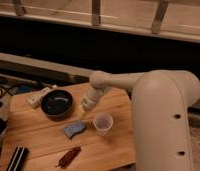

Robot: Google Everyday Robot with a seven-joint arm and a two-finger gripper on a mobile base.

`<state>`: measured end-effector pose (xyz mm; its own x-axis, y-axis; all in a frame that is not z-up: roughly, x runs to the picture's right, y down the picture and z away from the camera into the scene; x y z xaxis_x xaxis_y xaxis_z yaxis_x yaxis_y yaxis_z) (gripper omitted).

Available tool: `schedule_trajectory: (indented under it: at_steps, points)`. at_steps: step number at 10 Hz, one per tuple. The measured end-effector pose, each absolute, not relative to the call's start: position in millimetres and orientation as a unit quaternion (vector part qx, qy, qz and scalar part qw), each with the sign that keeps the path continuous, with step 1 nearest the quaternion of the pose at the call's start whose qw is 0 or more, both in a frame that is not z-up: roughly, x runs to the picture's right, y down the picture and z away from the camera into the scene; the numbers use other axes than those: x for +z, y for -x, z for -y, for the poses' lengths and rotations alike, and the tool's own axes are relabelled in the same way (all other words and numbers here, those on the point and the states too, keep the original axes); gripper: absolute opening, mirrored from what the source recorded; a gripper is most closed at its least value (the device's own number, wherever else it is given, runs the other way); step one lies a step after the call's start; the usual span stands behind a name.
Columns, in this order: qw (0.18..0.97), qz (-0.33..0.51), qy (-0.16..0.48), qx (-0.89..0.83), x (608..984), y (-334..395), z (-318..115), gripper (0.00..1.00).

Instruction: Place the white sponge in the ceramic cup

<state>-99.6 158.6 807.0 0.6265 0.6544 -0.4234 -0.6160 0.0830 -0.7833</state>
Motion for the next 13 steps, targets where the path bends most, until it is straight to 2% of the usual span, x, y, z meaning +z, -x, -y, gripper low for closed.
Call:
schedule_trajectory:
  at_steps: [2,4,13]
  points:
    - [0.724,0.017,0.544,0.424,806.4,109.0,-173.9,0.69]
    - [0.718,0.018,0.554,0.421,806.9,112.9,-180.3,0.8]
    - [0.719,0.02,0.556,0.417,804.5,117.1,-182.0,0.8]
